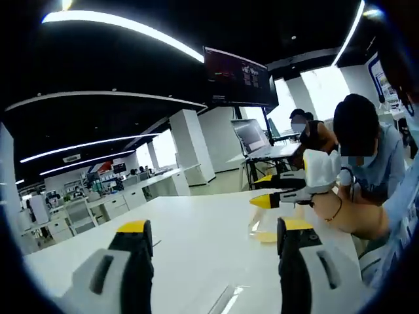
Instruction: Snap each plastic latch of the storage box into its locked position after aligning the lid with the box until every specified latch is closed and the lid sits flush.
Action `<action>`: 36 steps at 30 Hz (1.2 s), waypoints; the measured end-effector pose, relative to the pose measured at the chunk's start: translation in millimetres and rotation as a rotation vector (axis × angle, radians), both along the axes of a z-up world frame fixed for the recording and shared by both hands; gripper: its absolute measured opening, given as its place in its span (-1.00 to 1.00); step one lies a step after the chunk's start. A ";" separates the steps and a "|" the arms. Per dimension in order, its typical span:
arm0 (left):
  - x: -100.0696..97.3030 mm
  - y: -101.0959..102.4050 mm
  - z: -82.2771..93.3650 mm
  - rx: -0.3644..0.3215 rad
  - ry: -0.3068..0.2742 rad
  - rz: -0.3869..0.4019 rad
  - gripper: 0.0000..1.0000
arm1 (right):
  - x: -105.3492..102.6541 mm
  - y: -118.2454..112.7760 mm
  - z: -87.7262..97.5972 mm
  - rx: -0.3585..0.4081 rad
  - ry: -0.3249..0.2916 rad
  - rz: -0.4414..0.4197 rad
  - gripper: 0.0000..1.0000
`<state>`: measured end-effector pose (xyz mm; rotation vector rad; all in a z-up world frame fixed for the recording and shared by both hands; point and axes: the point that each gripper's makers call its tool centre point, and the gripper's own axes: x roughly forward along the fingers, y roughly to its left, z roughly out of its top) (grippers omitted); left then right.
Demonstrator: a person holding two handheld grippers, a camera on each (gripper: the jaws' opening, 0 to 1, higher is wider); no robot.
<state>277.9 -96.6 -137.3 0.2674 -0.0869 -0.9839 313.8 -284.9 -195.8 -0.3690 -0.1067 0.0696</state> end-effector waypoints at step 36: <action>-6.8 -152.1 -116.3 0.525 0.151 -0.278 0.38 | -1.6 -31.5 -5.8 0.135 0.030 -0.064 -0.42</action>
